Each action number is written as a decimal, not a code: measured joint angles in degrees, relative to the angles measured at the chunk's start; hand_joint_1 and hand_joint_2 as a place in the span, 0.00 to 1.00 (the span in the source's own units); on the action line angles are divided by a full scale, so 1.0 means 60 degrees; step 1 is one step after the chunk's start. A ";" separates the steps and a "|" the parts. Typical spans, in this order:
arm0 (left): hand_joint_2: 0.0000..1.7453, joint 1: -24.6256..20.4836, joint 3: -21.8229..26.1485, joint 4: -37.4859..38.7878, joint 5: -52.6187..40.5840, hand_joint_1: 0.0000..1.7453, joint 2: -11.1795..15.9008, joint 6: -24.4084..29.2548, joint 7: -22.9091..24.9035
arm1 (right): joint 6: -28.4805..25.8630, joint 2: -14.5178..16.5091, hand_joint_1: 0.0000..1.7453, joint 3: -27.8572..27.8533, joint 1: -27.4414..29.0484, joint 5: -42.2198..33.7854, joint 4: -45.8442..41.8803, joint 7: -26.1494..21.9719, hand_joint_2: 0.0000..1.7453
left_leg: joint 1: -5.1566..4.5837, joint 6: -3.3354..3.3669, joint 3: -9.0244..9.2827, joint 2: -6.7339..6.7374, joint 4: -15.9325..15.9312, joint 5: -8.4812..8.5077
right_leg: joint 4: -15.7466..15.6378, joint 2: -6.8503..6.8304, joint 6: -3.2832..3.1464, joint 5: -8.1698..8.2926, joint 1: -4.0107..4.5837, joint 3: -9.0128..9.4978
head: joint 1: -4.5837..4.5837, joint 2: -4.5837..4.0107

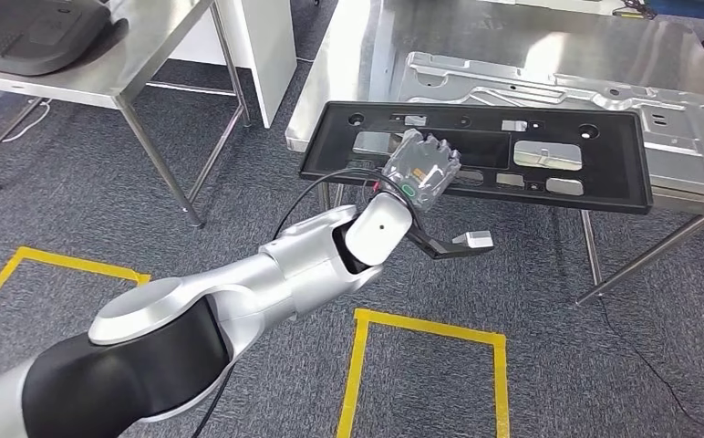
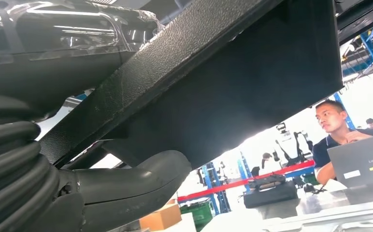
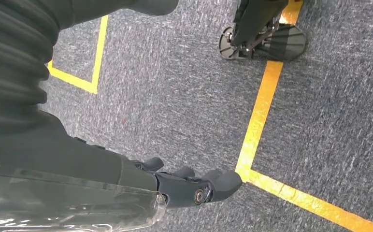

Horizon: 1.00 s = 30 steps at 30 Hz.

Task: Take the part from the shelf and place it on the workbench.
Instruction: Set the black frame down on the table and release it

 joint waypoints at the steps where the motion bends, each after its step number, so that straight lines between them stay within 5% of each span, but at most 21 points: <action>1: 1.00 -0.0020 0.0000 -0.0001 -0.0010 1.00 -0.0020 0.0002 -0.0002 | 0.0000 0.0001 0.00 0.0001 -0.0010 0.0005 0.0000 -0.0001 1.00 | 0.0025 0.0051 0.0051 0.0041 -0.0069 0.0017 | 0.0106 -0.0136 0.0026 -0.0058 0.0015 -0.0050 | 0.0025 0.0000; 3: 1.00 -0.0064 -0.0001 0.0003 -0.0023 1.00 -0.0041 0.0009 -0.0005 | 0.0003 0.0008 0.00 0.0002 -0.0051 0.0015 -0.0002 -0.0001 1.00 | 0.0058 0.0136 0.0170 0.0160 -0.0171 0.0021 | 0.0905 -0.0506 0.0069 -0.0395 0.0036 -0.0466 | 0.0128 0.0000; 5: 1.00 -0.0071 -0.0004 0.0022 -0.0033 1.00 -0.0025 0.0015 -0.0022 | 0.0013 0.0026 0.00 0.0003 -0.0094 0.0038 -0.0005 0.0000 1.00 | 0.0053 0.0159 0.0265 0.0299 -0.0180 -0.0057 | 0.2183 -0.0690 0.0117 -0.0801 0.0022 -0.1212 | 0.0206 0.0000; 7: 1.00 -0.0045 -0.0009 0.0045 -0.0042 1.00 -0.0011 0.0019 -0.0047 | 0.0024 0.0041 0.00 0.0005 -0.0099 0.0070 -0.0020 0.0000 1.00 | 0.0056 0.0123 0.0404 0.0415 -0.0178 -0.0185 | 0.2613 -0.0748 0.0147 -0.0629 -0.0003 -0.1586 | 0.0218 0.0000; 9: 1.00 -0.0041 -0.0012 0.0053 -0.0056 1.00 -0.0015 0.0025 -0.0058 | 0.0030 0.0046 0.00 0.0007 -0.0094 0.0091 -0.0033 -0.0001 1.00 | 0.0072 0.0044 0.0608 0.0491 -0.0176 -0.0350 | 0.1663 -0.0789 0.0144 0.0183 -0.0021 -0.1275 | 0.0230 0.0000; 11: 1.00 -0.0062 -0.0012 0.0053 -0.0076 1.00 -0.0025 0.0031 -0.0065 | 0.0030 0.0047 0.00 0.0006 -0.0102 0.0100 -0.0035 -0.0001 1.00 | 0.0060 -0.0080 0.0741 0.0551 -0.0178 -0.0522 | 0.0572 -0.0817 0.0086 0.0637 0.0011 -0.0782 | 0.0265 0.0000; 16: 1.00 -0.0090 -0.0011 0.0048 -0.0099 1.00 -0.0091 0.0037 -0.0119 | 0.0036 0.0052 0.00 0.0011 -0.0070 0.0106 -0.0057 0.0003 1.00 | 0.0071 -0.0384 0.0856 0.0493 -0.0167 -0.0760 | 0.0135 -0.0826 -0.0260 0.0338 0.0059 -0.0436 | 0.0153 0.0000; 18: 1.00 -0.0102 -0.0009 0.0047 -0.0099 1.00 -0.0106 0.0040 -0.0123 | 0.0032 0.0047 0.00 0.0011 -0.0095 0.0106 -0.0063 0.0003 1.00 | 0.0090 -0.0464 0.0463 0.0338 0.0619 -0.1028 | 0.0054 -0.0829 -0.0365 0.0229 0.0036 -0.0266 | 0.0059 0.0000; 21: 1.00 -0.0009 -0.0011 0.0073 -0.0099 1.00 -0.0064 0.0030 -0.0127 | 0.0044 0.0046 0.00 0.0010 -0.0089 0.0106 -0.0062 0.0003 1.00 | 0.0095 -0.0484 -0.0883 0.0268 0.2453 -0.1371 | 0.0029 -0.0810 -0.0426 -0.0021 0.0063 0.0005 | -0.0095 0.0000; 23: 1.00 0.0061 -0.0013 0.0093 -0.0099 1.00 -0.0031 0.0023 -0.0127 | 0.0070 0.0046 0.00 0.0012 -0.0032 0.0106 -0.0063 0.0003 1.00 | 0.0091 -0.0446 -0.1343 0.0272 0.2437 -0.0736 | 0.0029 -0.0779 -0.0413 -0.0250 0.0082 0.0295 | -0.0191 0.0000; 26: 1.00 0.0080 -0.0013 0.0113 -0.0092 1.00 0.0012 0.0020 -0.0127 | 0.0093 0.0054 0.00 0.0012 -0.0011 0.0107 -0.0068 0.0003 1.00 | 0.0036 -0.0290 -0.1120 0.0300 0.0933 0.0775 | -0.0008 -0.0748 -0.0322 -0.0617 0.0090 0.0762 | -0.0230 0.0000; 27: 1.00 0.0081 -0.0014 0.0118 -0.0087 1.00 0.0015 0.0017 -0.0134 | 0.0098 0.0057 0.00 0.0011 -0.0024 0.0106 -0.0070 0.0003 1.00 | 0.0002 -0.0217 -0.0991 0.0309 0.0596 0.0905 | -0.0043 -0.0743 -0.0270 -0.0696 0.0087 0.0850 | -0.0225 0.0000; 30: 1.00 0.0067 -0.0009 0.0129 -0.0076 1.00 -0.0003 0.0014 -0.0141 | 0.0110 0.0083 0.00 0.0012 -0.0068 0.0107 -0.0078 0.0003 1.00 | -0.0028 -0.0007 -0.0687 0.0307 0.0174 0.0529 | -0.0069 -0.0754 -0.0118 -0.0753 0.0086 0.0936 | -0.0236 0.0001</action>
